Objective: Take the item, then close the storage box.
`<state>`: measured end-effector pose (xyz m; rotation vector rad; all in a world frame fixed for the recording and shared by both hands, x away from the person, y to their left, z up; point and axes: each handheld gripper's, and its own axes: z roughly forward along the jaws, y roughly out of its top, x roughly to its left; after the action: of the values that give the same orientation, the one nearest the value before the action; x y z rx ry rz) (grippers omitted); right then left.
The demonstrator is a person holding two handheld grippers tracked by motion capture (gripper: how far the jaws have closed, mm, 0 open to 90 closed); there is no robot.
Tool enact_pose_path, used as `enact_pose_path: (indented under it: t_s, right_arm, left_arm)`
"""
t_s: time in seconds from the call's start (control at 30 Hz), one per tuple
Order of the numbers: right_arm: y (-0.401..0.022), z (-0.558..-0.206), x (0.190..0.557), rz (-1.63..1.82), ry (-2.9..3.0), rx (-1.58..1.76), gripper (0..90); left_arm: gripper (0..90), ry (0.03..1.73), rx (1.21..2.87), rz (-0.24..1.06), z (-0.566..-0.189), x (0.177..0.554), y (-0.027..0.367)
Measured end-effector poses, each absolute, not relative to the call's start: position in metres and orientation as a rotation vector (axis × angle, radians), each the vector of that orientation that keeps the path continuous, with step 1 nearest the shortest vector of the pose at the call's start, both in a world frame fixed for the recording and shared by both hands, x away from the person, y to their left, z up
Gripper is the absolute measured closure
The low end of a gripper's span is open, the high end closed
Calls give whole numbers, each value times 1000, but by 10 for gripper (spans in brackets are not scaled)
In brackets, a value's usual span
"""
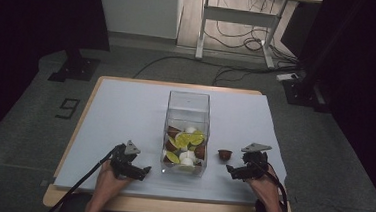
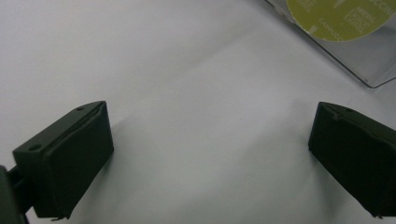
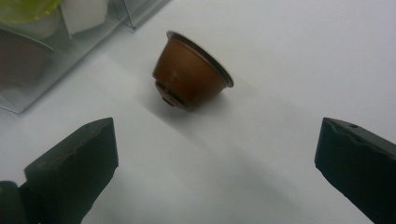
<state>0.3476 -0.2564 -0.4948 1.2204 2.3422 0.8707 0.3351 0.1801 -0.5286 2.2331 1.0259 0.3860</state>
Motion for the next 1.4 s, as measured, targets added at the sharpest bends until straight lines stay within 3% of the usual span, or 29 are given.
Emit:
enact_pose_path:
  t_s: [0.53,1.4]
  right_arm:
    - [-255,-523,356,774,2432,1275,0]
    - [-256,-523,354,789,2428,1258,4]
  left_arm:
    - [0,1025,2233,387,-529,335,180]
    - [2,1009,2238,378,-528,334,180]
